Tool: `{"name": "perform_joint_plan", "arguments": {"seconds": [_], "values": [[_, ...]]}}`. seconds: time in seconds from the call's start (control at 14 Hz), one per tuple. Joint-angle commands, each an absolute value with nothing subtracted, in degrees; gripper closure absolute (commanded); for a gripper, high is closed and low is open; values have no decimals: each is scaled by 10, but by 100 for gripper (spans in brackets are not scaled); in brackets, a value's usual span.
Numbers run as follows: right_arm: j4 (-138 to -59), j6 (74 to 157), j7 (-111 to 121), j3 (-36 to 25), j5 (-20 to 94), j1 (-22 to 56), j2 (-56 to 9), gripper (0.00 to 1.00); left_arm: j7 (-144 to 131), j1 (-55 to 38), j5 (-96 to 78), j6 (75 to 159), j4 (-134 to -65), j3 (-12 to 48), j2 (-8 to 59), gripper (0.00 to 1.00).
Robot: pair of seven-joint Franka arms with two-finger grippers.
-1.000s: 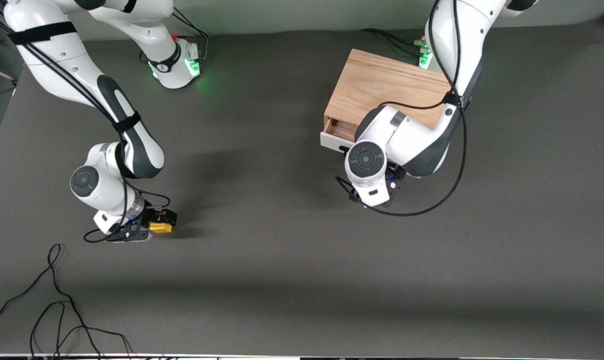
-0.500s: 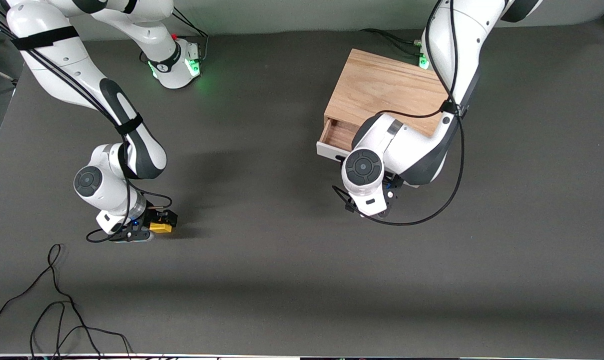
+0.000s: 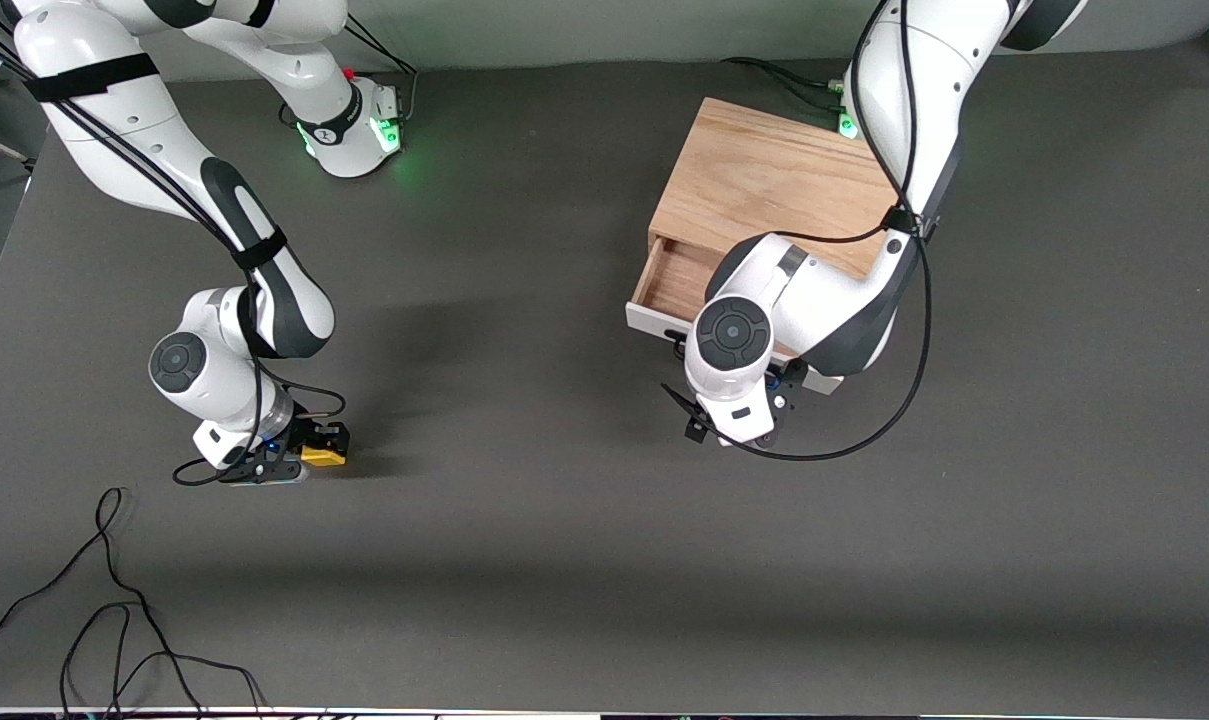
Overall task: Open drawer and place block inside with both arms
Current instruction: 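Pull the drawer open with the left gripper while the right gripper grasps the cube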
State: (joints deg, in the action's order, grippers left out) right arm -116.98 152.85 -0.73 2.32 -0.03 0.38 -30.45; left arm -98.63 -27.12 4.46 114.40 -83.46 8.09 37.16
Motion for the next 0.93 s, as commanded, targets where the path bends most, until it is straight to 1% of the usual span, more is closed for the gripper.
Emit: {"name": "perform_joint_plan", "arguments": {"seconds": [0.0, 0.5, 0.71, 0.86], "values": [[-1169, 1535, -11, 22, -13, 5, -304, 81, -989, -274, 62, 1189, -787, 79, 404, 0], [-1167, 1531, -15, 22, -13, 7, -301, 95, -990, -274, 73, 1220, -783, 79, 403, 0], [-1166, 1528, -18, 23, -13, 8, -295, 98, -991, -273, 85, 1201, -783, 79, 389, 0], [-1152, 1499, -20, 25, -13, 9, -289, 98, -990, -272, 89, 1155, -782, 79, 375, 0]]}}
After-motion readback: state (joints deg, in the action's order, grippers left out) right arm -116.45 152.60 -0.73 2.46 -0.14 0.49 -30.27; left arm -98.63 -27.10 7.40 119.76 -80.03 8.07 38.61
